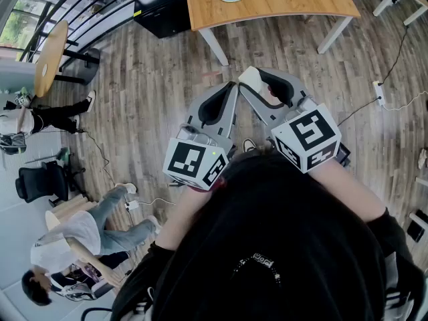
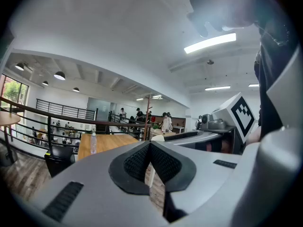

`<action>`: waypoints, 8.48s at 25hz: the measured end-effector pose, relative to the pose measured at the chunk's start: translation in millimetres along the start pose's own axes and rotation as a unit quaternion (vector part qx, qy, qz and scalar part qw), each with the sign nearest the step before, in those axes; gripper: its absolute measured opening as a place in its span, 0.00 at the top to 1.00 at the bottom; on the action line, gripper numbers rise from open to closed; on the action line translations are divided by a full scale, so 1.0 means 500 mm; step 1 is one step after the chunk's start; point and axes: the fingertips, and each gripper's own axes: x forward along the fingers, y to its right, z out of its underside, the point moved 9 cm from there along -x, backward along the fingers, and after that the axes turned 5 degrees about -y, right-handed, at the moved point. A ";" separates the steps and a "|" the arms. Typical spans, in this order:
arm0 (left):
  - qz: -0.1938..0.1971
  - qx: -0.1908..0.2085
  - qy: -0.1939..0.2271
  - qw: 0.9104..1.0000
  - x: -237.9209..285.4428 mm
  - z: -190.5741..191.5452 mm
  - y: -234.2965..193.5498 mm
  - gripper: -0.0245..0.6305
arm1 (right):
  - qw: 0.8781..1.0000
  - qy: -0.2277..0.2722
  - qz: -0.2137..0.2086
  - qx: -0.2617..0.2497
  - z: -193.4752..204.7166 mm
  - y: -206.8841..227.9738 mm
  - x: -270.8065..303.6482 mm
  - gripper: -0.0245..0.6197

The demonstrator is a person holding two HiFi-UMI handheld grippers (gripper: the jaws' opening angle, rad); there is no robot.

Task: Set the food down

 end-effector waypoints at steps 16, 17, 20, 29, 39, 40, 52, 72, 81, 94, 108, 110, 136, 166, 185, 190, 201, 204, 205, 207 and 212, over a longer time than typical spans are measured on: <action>-0.039 -0.022 -0.025 0.999 0.046 0.008 0.041 0.96 | 0.999 0.008 -0.033 0.033 0.014 0.054 -0.022 0.70; -0.039 -0.021 -0.026 0.999 0.054 0.010 0.049 0.96 | 0.999 0.011 -0.032 0.034 0.017 0.062 -0.030 0.70; -0.038 -0.019 -0.030 0.999 0.079 0.013 0.072 0.96 | 0.999 0.016 -0.026 0.039 0.027 0.087 -0.050 0.70; -0.033 -0.023 -0.049 0.998 0.133 0.031 0.126 0.96 | 0.998 0.017 -0.011 0.061 0.066 0.139 -0.096 0.70; -0.035 -0.036 -0.041 0.998 0.163 0.025 0.070 0.96 | 0.999 0.014 -0.008 0.051 0.043 0.158 -0.048 0.70; -0.034 -0.036 -0.037 0.998 0.171 0.022 0.062 0.96 | 0.999 0.016 -0.006 0.048 0.039 0.162 -0.042 0.70; -0.026 -0.046 -0.025 0.998 0.240 0.001 -0.072 0.96 | 0.999 0.009 0.003 0.034 -0.013 0.213 0.085 0.70; 0.018 -0.038 -0.024 0.999 0.326 -0.048 -0.351 0.96 | 0.998 -0.011 0.061 0.025 -0.111 0.244 0.335 0.70; 0.028 -0.046 -0.019 0.998 0.343 -0.037 -0.430 0.96 | 0.997 -0.022 0.066 0.018 -0.119 0.242 0.408 0.70; 0.008 -0.056 -0.017 0.998 0.421 -0.068 -0.461 0.96 | 0.999 -0.028 0.044 0.014 -0.159 0.327 0.448 0.70; -0.036 -0.045 -0.024 0.998 0.605 -0.128 -0.502 0.96 | 1.000 -0.018 -0.005 0.009 -0.216 0.527 0.515 0.70; -0.045 -0.046 -0.027 0.998 0.622 -0.133 -0.506 0.96 | 1.000 -0.019 -0.015 0.009 -0.221 0.547 0.524 0.70; -0.094 -0.052 -0.059 0.992 0.758 -0.170 -0.517 0.96 | 0.997 -0.009 -0.068 0.039 -0.241 0.700 0.566 0.70; 0.037 -0.034 -0.045 0.998 0.821 -0.210 -0.771 0.96 | 0.998 -0.020 0.043 0.033 -0.335 0.695 0.761 0.70; 0.090 -0.053 -0.061 0.993 0.854 -0.172 -0.873 0.96 | 0.992 -0.054 0.098 0.053 -0.325 0.690 0.853 0.70; 0.088 -0.064 -0.066 0.992 0.880 -0.172 -0.864 0.96 | 0.992 -0.064 0.091 0.054 -0.323 0.721 0.847 0.70; 0.032 -0.077 -0.081 0.993 0.882 -0.165 -0.885 0.96 | 0.994 -0.077 0.054 0.056 -0.316 0.745 0.870 0.70; 0.031 -0.084 -0.078 0.993 0.875 -0.168 -0.888 0.96 | 0.994 -0.080 0.050 0.058 -0.314 0.745 0.873 0.70; 0.031 -0.085 -0.077 0.993 0.877 -0.167 -0.889 0.96 | 0.994 -0.081 0.051 0.058 -0.313 0.747 0.874 0.70; 0.030 -0.085 -0.083 0.992 0.881 -0.160 -0.888 0.96 | 0.993 -0.082 0.050 0.061 -0.311 0.750 0.874 0.70; 0.025 -0.088 -0.100 0.991 0.891 -0.139 -0.884 0.96 | 0.993 -0.084 0.046 0.071 -0.299 0.759 0.866 0.70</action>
